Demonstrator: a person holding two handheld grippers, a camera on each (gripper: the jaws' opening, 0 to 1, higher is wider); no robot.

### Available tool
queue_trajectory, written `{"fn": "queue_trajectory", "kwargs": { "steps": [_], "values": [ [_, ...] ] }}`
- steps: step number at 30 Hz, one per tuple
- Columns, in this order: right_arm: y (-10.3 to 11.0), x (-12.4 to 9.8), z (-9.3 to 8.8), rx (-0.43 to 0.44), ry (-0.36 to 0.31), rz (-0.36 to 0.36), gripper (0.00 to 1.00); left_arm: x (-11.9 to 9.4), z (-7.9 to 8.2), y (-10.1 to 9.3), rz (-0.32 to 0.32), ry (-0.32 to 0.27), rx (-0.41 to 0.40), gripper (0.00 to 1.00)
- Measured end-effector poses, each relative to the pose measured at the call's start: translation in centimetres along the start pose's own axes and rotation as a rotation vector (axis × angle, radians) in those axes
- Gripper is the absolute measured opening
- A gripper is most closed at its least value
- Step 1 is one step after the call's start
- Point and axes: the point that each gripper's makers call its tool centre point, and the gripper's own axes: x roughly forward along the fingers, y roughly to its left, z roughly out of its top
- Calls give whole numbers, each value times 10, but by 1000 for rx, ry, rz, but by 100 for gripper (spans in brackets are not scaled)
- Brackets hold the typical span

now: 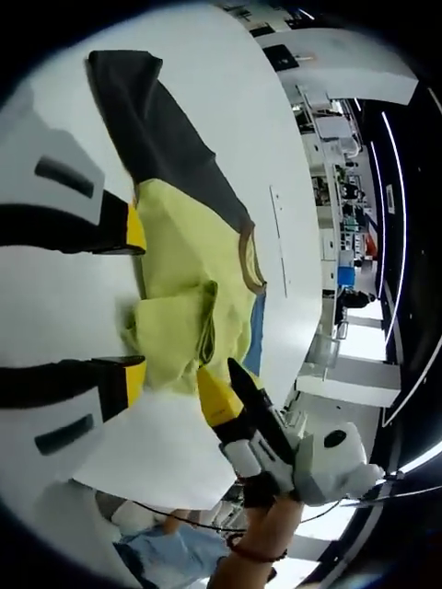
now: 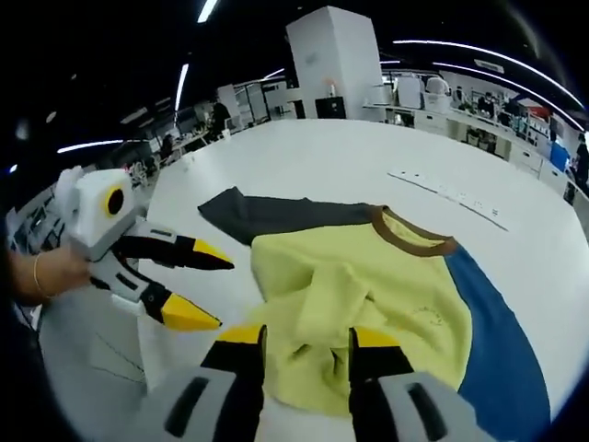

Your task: Fold the garment on the visible template until the final outline fits inside the template.

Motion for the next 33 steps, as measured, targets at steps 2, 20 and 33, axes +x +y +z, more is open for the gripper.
{"fn": "queue_trajectory", "kwargs": {
  "steps": [2, 20, 33],
  "values": [
    [-2, 3, -1, -10, 5, -10, 29, 5, 0, 0, -5, -4, -28, 39],
    [-39, -7, 12, 10, -37, -66, 0, 36, -26, -8, -33, 83, -63, 3],
    [-56, -28, 56, 9, -131, -110, 0, -13, -5, -59, -140, 33, 98, 0]
  ]
}}
